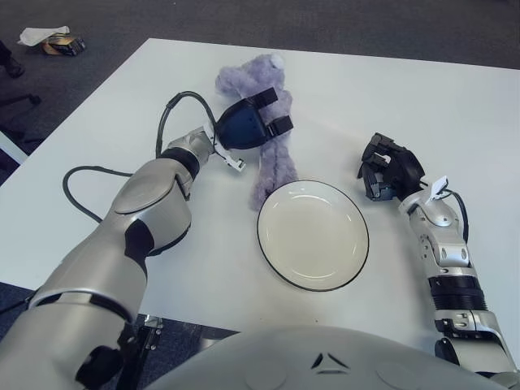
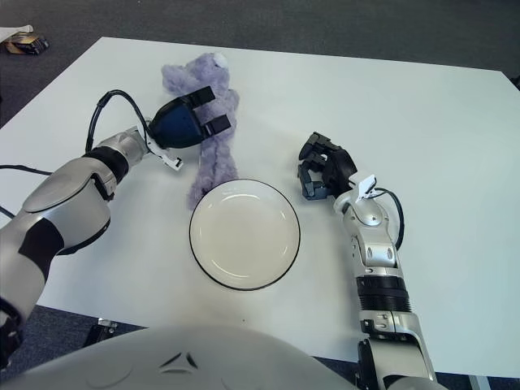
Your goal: Put the doll into the plate.
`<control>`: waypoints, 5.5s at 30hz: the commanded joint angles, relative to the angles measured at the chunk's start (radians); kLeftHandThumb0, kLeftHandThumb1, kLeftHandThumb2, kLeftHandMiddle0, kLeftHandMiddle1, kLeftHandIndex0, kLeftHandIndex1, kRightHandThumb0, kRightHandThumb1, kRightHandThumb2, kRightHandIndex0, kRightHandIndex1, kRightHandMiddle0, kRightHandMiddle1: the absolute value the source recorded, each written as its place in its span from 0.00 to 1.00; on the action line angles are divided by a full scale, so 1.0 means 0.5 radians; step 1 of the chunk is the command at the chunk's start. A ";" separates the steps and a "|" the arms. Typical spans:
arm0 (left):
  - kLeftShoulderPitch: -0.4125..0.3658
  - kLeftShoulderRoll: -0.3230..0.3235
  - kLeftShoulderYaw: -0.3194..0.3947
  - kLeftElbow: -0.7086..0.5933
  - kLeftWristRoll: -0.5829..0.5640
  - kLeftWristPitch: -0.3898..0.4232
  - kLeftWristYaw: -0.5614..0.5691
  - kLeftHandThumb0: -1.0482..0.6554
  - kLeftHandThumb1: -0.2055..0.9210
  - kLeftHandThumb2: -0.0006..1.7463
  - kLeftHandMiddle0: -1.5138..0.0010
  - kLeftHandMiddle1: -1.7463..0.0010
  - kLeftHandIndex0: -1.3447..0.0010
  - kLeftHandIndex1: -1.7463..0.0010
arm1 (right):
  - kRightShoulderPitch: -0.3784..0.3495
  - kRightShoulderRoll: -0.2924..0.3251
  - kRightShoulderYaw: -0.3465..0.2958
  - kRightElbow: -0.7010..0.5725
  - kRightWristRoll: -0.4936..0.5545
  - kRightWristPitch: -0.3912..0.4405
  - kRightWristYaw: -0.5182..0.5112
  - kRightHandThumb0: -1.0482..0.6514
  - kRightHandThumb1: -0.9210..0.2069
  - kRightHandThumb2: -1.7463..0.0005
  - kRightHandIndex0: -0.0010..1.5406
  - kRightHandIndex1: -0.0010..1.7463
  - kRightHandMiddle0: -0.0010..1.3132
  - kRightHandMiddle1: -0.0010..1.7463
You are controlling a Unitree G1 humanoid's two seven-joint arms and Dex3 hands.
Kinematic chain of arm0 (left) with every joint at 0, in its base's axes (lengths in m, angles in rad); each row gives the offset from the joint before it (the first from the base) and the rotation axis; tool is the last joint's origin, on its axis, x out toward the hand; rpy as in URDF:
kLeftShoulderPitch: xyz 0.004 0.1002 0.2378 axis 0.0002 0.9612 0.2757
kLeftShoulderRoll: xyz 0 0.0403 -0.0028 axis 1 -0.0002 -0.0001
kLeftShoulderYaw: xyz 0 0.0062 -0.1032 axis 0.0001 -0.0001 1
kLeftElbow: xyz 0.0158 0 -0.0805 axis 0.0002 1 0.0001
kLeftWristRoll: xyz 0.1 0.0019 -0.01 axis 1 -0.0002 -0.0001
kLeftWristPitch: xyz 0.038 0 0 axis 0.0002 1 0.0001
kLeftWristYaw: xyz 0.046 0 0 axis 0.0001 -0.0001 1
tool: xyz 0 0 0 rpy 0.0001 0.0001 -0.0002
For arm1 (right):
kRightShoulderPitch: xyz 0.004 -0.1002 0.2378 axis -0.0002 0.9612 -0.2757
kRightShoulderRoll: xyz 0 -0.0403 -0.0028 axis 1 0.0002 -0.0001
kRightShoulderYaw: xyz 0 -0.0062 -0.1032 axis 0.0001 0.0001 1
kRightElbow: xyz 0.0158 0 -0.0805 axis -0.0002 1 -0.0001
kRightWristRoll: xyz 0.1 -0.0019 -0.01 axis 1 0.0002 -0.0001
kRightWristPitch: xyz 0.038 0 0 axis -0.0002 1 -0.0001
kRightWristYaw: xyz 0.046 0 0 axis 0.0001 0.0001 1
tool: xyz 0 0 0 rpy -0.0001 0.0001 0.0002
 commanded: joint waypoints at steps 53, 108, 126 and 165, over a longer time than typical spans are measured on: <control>0.035 0.345 0.132 -0.227 -0.185 -0.524 -0.214 0.25 0.61 0.52 1.00 0.46 1.00 0.45 | 0.111 -0.025 0.067 0.176 -0.077 0.123 0.027 0.61 0.62 0.18 0.41 1.00 0.40 0.98; -0.264 0.237 -0.145 -0.107 0.158 -0.312 -0.845 0.10 0.70 0.35 1.00 1.00 1.00 1.00 | 0.092 -0.019 0.071 0.218 -0.070 0.119 0.030 0.61 0.61 0.19 0.36 1.00 0.42 1.00; -0.319 0.158 -0.152 -0.049 0.110 -0.371 -1.153 0.13 0.64 0.43 1.00 1.00 1.00 0.96 | 0.104 -0.012 0.093 0.212 -0.099 0.082 0.011 0.61 0.60 0.19 0.36 1.00 0.41 1.00; -0.258 0.023 -0.101 0.012 -0.029 -0.446 -1.282 0.78 0.61 0.59 0.72 0.11 1.00 0.22 | 0.150 0.005 0.098 0.111 -0.064 0.121 0.012 0.61 0.61 0.19 0.36 1.00 0.42 1.00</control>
